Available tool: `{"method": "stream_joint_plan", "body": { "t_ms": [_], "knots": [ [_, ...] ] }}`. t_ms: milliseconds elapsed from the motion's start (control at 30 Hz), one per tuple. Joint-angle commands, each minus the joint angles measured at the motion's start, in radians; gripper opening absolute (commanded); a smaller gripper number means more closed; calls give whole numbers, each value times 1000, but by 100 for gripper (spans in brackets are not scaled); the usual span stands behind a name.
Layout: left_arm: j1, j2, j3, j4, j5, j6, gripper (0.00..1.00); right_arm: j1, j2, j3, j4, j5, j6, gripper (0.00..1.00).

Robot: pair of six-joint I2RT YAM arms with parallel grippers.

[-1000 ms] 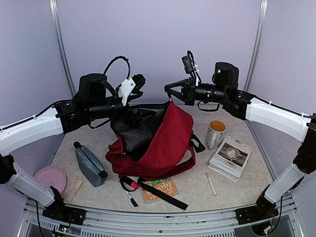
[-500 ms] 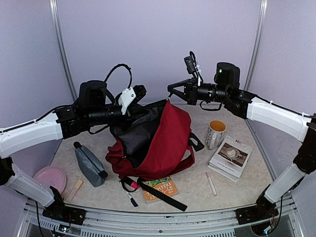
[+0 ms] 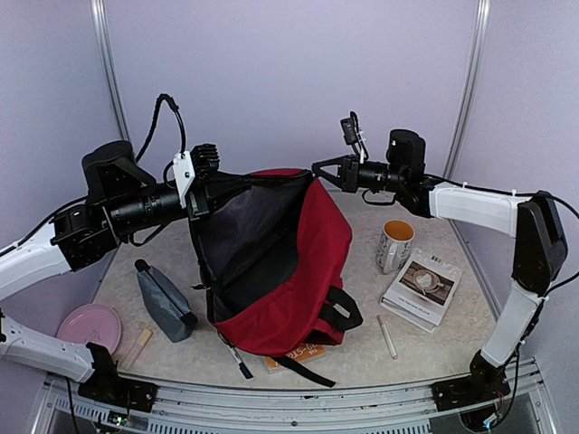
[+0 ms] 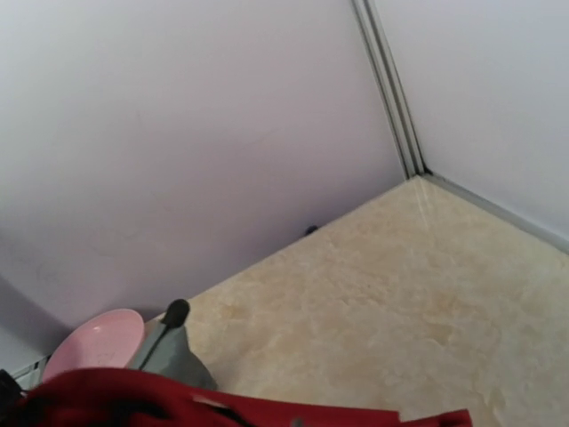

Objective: Pack the student bag
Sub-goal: Unzip the largest pocket of the student bag.

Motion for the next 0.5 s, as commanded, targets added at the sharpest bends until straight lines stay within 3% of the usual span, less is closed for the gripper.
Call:
{"method": "stream_joint_plan", "body": {
  "t_ms": [0, 333, 467],
  "knots": [
    [-7, -43, 77, 94, 136, 54, 0, -54, 58, 12, 112, 51, 68, 0],
    [18, -11, 92, 97, -57, 52, 0, -55, 99, 69, 15, 95, -9, 0],
    [61, 1, 129, 132, -67, 47, 0, -59, 119, 145, -41, 104, -63, 0]
  ]
}}
